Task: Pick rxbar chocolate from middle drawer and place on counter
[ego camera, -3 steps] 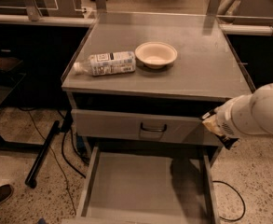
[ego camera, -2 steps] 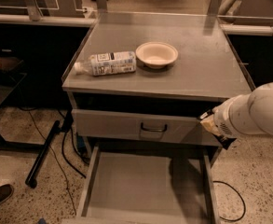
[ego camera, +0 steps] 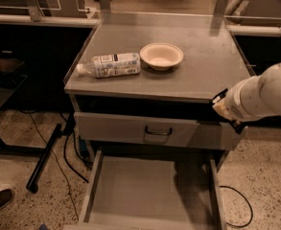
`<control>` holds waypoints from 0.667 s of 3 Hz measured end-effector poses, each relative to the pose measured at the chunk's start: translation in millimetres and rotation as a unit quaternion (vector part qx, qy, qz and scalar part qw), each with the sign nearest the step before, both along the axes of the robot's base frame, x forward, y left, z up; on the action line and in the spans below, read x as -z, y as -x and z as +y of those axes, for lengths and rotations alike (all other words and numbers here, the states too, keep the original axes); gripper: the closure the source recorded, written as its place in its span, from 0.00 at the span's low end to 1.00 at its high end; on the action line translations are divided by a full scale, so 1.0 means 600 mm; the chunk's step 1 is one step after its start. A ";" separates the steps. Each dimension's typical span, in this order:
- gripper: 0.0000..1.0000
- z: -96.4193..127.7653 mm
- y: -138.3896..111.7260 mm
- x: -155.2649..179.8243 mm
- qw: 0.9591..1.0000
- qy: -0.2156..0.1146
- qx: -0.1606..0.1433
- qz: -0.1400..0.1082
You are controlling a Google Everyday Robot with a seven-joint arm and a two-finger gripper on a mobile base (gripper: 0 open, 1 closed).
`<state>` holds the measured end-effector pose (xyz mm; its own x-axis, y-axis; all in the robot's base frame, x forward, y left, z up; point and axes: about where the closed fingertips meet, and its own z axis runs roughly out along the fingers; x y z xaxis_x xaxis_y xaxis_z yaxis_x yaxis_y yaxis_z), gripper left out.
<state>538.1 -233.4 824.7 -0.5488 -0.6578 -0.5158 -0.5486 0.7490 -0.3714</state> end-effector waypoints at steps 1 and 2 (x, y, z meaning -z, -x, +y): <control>1.00 -0.014 -0.030 -0.071 0.999 0.019 0.003 -0.033; 1.00 -0.015 -0.038 -0.070 0.999 0.016 0.004 -0.028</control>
Offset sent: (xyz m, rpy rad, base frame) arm 0.0153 -0.0073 0.0354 -0.0336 -0.0538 -0.0056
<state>561.0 -242.2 866.8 -0.5244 -0.6705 -0.5249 -0.5202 0.7403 -0.4259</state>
